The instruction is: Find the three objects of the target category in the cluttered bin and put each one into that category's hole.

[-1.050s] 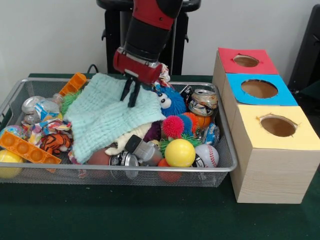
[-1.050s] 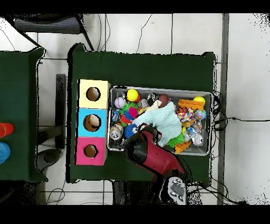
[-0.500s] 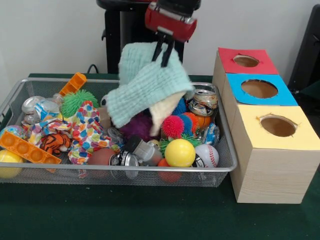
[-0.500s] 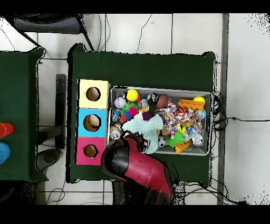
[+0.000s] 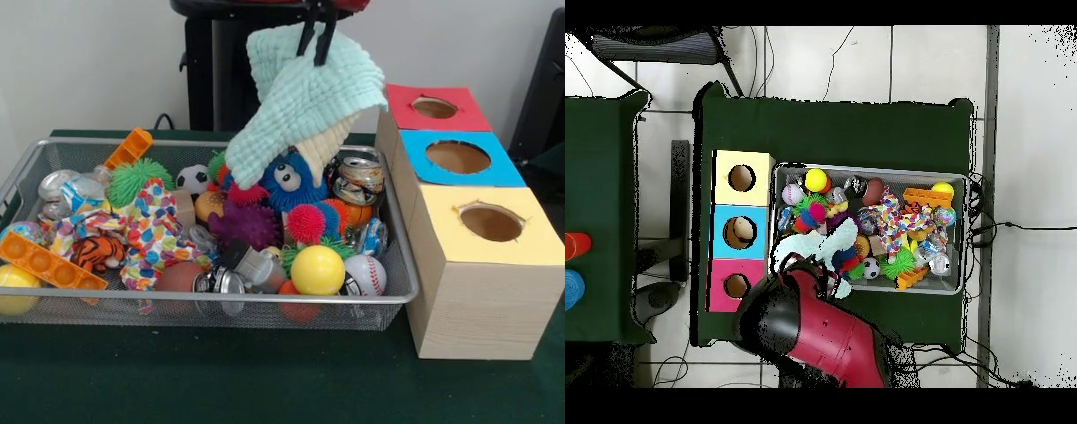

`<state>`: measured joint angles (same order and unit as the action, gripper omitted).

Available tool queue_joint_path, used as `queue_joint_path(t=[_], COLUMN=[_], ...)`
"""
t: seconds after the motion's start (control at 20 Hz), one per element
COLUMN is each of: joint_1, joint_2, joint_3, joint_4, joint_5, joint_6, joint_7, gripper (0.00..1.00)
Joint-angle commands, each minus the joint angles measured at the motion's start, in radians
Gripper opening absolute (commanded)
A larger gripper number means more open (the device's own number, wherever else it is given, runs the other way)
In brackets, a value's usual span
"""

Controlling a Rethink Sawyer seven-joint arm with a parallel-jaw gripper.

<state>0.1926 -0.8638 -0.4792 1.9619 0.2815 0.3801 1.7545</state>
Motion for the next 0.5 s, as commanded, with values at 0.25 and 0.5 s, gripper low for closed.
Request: queue_joint_path(t=[0.25,0.5], joint_1=[-0.038,0.015], joint_2=[-0.032,-0.039], joint_3=[0.088,0.035], joint_4=[0.114,0.099], joint_5=[0.087,0.089], joint_6=[-0.067,-0.018], joint_7=[0.262,0.281], gripper=[0.00,0.00])
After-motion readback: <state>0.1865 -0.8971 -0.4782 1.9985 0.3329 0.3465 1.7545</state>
